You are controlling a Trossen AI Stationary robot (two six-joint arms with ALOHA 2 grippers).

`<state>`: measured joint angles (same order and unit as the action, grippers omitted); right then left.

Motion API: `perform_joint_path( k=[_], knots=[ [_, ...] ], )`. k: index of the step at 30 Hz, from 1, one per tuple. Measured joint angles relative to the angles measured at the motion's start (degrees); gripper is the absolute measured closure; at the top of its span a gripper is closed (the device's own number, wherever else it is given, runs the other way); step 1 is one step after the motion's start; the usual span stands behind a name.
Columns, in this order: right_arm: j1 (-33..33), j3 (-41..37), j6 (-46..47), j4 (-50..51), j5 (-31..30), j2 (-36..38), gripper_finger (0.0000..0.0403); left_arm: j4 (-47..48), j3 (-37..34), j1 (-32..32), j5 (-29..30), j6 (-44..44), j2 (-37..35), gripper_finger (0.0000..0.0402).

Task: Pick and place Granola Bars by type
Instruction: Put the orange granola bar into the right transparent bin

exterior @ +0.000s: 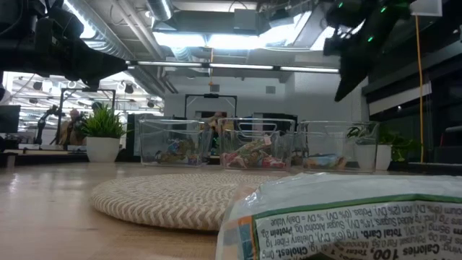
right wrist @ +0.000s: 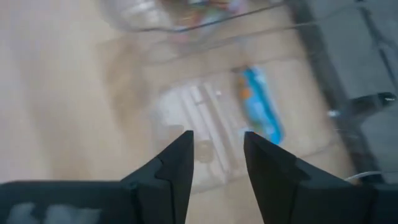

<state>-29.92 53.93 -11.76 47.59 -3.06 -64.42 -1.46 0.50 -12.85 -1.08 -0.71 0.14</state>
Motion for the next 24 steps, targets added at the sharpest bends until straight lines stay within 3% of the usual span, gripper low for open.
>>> perform_joint_path(
  k=[5,11,24],
  knots=[
    [9.7,0.0,4.5,7.2,0.2,6.0,0.0259,0.0,0.0,0.0,0.0,0.0,0.0,0.0329],
    [20.5,0.0,8.8,6.2,0.2,11.3,0.0259,0.0,0.0,0.0,0.0,0.0,0.0,0.0329],
    [38.7,0.0,10.2,-0.9,2.2,8.8,0.0259,0.0,0.0,0.0,0.0,0.0,0.0,0.0329]
  ],
)
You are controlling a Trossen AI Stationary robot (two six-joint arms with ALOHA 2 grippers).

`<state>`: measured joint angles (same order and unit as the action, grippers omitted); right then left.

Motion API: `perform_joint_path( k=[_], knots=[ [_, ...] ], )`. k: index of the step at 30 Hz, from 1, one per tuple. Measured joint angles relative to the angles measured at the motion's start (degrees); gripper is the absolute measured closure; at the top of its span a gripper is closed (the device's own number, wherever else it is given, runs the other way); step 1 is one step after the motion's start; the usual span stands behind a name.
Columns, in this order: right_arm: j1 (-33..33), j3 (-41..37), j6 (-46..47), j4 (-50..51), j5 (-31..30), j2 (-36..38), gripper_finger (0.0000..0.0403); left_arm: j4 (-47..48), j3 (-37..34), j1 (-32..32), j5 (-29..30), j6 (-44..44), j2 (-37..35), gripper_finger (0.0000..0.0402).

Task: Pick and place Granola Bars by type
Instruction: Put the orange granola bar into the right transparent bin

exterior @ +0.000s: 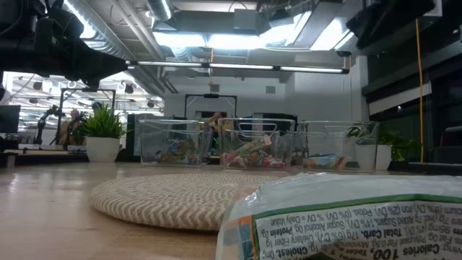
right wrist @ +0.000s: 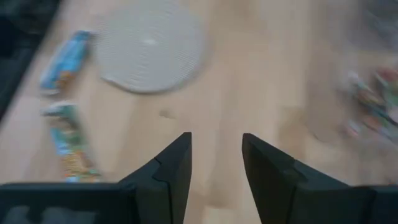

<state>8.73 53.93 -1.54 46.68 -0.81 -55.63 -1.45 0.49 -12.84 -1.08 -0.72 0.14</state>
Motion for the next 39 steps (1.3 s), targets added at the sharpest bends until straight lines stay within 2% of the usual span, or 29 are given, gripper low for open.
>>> perform_joint_path(
  k=[6,11,18,24,31,35,39],
  knots=[
    [12.1,0.0,-0.6,-5.0,0.7,-1.2,0.0259,0.0,0.0,0.0,0.0,0.0,0.0,0.0329],
    [17.2,0.0,0.6,-5.8,-0.6,-1.3,0.0259,0.0,0.0,0.0,0.0,0.0,0.0,0.0329],
    [22.2,0.0,1.3,-7.6,-2.6,-3.6,0.0259,0.0,0.0,0.0,0.0,0.0,0.0,0.0329],
    [26.6,0.2,1.1,-10.2,-2.4,-10.1,0.0259,0.0,0.0,0.0,0.0,0.0,0.0,0.0329],
    [29.4,6.7,1.1,-10.2,-2.1,-19.0,0.0258,0.0,0.0,0.0,0.0,0.0,0.0,0.0329],
    [30.2,10.6,1.9,-10.1,-2.1,-23.1,0.0242,0.0,0.0,0.0,0.0,0.0,0.0,0.0329],
    [30.3,13.1,2.9,-9.6,-2.0,-26.3,0.0202,0.0,0.0,0.0,0.0,0.0,0.0,0.0329]
  ],
)
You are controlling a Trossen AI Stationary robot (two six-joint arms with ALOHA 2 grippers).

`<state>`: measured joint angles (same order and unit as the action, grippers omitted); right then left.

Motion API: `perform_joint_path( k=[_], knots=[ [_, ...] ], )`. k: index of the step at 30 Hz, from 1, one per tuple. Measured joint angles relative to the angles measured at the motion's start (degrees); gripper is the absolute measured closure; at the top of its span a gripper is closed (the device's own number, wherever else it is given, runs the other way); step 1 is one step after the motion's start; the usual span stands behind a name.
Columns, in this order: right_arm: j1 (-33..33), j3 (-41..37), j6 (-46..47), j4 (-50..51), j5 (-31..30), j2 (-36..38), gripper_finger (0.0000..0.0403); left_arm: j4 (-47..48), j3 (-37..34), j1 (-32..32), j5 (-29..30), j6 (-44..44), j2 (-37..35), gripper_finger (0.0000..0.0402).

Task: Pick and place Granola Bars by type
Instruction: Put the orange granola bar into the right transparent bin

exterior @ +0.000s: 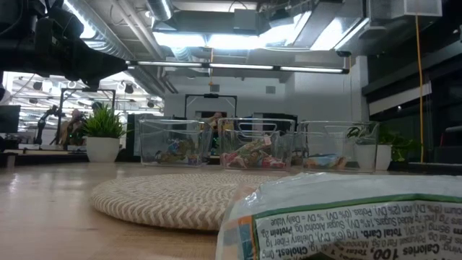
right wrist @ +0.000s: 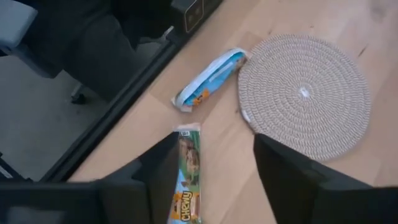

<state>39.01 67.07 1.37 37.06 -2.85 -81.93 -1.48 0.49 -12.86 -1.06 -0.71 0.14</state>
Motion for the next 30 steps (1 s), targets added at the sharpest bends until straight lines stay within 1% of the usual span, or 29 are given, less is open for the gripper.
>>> perform_joint_path(
  k=[2,6,8,10,16,19,23,30],
  knots=[
    [0.0,0.5,0.2,0.1,0.3,-1.1,0.0176,0.0,0.0,0.0,0.0,0.0,0.0,0.0329],
    [0.0,0.5,1.6,0.8,5.0,-3.0,0.0129,0.0,0.0,0.0,0.0,0.0,0.0,0.0329],
    [0.4,0.5,1.6,0.8,6.9,-3.8,0.0113,0.0,0.0,0.0,0.0,0.0,0.0,0.0329],
    [0.8,0.5,1.6,0.7,7.4,-4.7,0.0105,0.0,0.0,0.0,0.0,0.0,0.0,0.0329],
    [2.8,0.5,1.6,2.2,7.2,-6.2,0.0107,0.0,0.0,0.0,0.0,0.0,0.0,0.0329],
    [3.3,0.5,1.7,2.1,5.0,-6.9,0.0113,0.0,0.0,0.0,0.0,0.0,0.0,0.0329],
    [3.4,-1.7,1.2,-1.8,4.1,-8.4,0.0119,0.0,0.0,0.0,0.0,0.0,0.0,0.0329],
    [3.0,-4.2,-0.1,-2.5,4.0,-11.4,0.012,0.0,0.0,0.0,0.0,0.0,0.0,0.0329]
  ],
)
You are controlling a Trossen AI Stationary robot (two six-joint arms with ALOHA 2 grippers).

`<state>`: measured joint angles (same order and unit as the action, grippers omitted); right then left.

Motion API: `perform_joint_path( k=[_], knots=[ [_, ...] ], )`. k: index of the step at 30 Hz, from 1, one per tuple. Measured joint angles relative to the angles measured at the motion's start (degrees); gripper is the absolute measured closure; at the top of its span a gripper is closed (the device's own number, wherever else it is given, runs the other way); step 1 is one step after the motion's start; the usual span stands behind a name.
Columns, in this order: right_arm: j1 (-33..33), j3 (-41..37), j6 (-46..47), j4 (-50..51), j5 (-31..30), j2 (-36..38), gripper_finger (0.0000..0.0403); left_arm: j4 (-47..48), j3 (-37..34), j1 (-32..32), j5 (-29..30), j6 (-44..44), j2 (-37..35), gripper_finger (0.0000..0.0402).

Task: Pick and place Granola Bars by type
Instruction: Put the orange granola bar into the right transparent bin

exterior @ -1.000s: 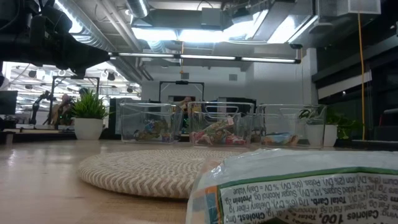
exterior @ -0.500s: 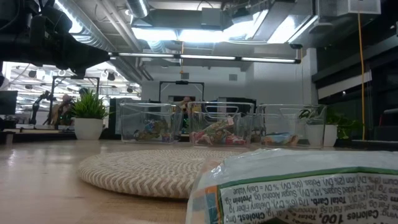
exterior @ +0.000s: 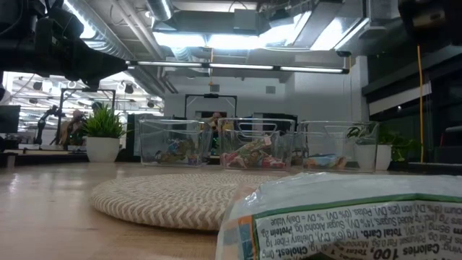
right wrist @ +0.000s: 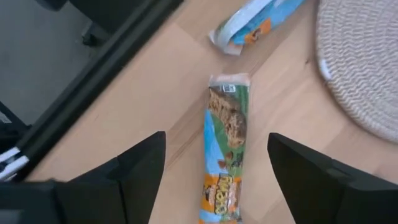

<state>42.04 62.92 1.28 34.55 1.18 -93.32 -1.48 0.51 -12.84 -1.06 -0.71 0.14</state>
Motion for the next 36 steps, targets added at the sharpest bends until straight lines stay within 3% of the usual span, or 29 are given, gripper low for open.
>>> perform_joint_path(
  k=[19,36],
  knots=[
    [-1.3,-2.0,-0.1,-4.2,-0.1,-5.5,0.012,0.0,0.0,0.0,0.0,0.0,0.0,0.0329],
    [-4.1,-9.6,2.7,-12.6,1.0,-7.4,0.013,0.0,0.0,0.0,0.0,0.0,0.0,0.0329]
  ],
)
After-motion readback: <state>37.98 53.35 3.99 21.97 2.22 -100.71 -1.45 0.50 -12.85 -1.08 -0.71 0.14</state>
